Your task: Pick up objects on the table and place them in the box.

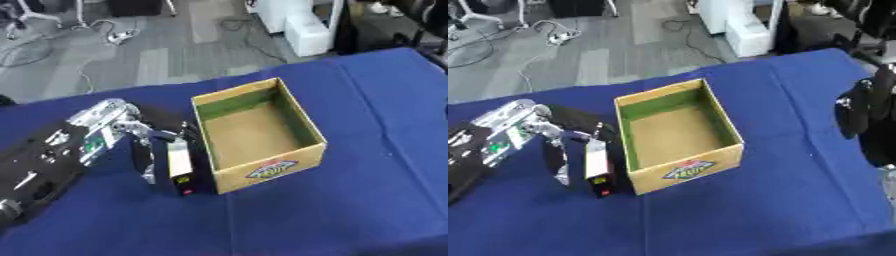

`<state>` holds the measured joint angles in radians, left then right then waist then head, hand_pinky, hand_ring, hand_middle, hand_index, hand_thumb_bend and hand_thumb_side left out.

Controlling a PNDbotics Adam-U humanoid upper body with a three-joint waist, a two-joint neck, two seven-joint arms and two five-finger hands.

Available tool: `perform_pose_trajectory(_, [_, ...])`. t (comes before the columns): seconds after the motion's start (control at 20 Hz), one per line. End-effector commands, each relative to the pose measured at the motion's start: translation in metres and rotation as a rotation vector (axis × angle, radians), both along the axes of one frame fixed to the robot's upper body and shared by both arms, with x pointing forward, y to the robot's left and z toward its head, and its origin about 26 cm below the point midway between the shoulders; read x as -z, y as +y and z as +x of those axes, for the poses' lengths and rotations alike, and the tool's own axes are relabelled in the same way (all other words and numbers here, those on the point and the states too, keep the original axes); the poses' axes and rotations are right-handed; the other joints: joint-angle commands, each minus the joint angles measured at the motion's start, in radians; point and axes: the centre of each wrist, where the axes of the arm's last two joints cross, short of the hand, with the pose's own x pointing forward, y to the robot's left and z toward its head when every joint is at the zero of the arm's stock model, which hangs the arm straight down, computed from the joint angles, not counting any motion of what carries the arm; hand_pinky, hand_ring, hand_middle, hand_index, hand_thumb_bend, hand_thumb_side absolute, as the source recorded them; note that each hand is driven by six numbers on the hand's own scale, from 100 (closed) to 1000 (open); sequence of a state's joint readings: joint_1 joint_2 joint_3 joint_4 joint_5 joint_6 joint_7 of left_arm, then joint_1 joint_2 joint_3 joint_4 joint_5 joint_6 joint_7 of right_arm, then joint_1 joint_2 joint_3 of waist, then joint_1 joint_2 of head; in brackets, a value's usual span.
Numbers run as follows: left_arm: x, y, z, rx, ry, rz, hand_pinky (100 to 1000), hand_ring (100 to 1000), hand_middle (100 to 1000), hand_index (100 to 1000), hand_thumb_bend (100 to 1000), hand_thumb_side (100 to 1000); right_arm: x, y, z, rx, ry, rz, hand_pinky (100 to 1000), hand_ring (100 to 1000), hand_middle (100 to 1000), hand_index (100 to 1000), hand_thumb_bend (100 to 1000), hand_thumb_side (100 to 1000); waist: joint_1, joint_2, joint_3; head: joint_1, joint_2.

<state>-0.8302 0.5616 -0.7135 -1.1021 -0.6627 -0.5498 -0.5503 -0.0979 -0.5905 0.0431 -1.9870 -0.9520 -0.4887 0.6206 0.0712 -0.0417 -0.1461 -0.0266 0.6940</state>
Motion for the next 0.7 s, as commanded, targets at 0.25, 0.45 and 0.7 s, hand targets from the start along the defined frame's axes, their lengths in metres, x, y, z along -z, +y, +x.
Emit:
perform_pose_trajectory(0.25, [-0.007, 0.011, 0.003, 0.328, 0.13, 0.334, 997, 896, 872, 944, 710, 280, -0.014, 0.0, 0.002, -0.025, -0.071, -0.029, 194, 336, 390, 474, 100, 1000, -0.002, -0.004, -0.005, 0.007, -0.014])
perform_pose_trajectory(0.45, [-0.003, 0.016, 0.005, 0.305, 0.138, 0.341, 997, 895, 873, 943, 713, 279, -0.015, 0.0, 0.003, -0.029, -0.074, -0.025, 194, 336, 390, 474, 100, 1000, -0.002, -0.003, -0.008, 0.005, -0.012])
perform_pose_trajectory(0.7, [0.004, 0.023, 0.007, 0.271, 0.149, 0.343, 1000, 898, 878, 943, 712, 269, -0.016, 0.001, 0.003, -0.033, -0.075, -0.024, 194, 336, 390, 474, 100, 1000, -0.003, -0.001, -0.011, 0.006, -0.011])
